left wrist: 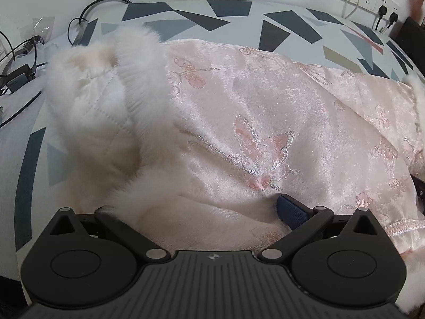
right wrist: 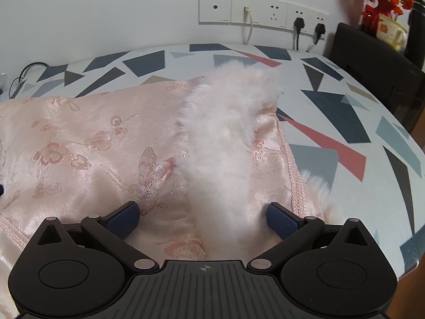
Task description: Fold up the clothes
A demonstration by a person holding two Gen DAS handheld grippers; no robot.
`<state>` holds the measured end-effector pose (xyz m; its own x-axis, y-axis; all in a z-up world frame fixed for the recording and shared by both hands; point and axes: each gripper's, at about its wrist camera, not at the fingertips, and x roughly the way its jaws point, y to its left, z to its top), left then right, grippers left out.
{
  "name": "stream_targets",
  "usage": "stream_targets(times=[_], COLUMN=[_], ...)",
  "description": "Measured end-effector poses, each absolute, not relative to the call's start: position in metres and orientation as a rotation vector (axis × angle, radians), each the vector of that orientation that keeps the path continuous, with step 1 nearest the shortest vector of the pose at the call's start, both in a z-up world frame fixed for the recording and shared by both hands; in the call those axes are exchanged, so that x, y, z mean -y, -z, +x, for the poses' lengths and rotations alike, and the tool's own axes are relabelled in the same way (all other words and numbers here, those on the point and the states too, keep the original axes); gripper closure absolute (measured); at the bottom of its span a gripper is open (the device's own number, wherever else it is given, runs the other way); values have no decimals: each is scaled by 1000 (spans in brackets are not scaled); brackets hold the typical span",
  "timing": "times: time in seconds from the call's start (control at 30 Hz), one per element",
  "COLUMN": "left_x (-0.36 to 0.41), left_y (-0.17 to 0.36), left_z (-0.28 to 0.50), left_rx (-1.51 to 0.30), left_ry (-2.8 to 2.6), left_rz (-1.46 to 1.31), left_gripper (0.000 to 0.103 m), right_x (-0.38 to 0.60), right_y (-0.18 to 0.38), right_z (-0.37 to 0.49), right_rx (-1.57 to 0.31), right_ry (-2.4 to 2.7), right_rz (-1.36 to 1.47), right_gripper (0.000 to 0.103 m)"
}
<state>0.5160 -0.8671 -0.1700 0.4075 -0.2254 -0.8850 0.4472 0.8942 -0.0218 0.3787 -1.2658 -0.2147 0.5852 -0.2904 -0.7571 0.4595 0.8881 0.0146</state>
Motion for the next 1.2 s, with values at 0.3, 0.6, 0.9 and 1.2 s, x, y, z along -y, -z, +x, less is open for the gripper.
stream_targets(times=[0.3,0.6,0.9,1.2], left_x=[877,881,890,895], left_y=[170,171,172,170], left_z=[514,513,514,519], left_rx=[-1033,-1003,-988,-1035], left_ry=[405,371,301,278], left_rz=[224,197,158,146], left_gripper=[0,0,0,0], right_x=[1272,1283,1298,1312], right_y=[216,216,217,217], right_z=[385,398,413,423], right_rx=[-834,-831,-836,-842], right_ry=[414,383,342,284], right_rz=[205,187,169,150], right_gripper=[1,1,1,1])
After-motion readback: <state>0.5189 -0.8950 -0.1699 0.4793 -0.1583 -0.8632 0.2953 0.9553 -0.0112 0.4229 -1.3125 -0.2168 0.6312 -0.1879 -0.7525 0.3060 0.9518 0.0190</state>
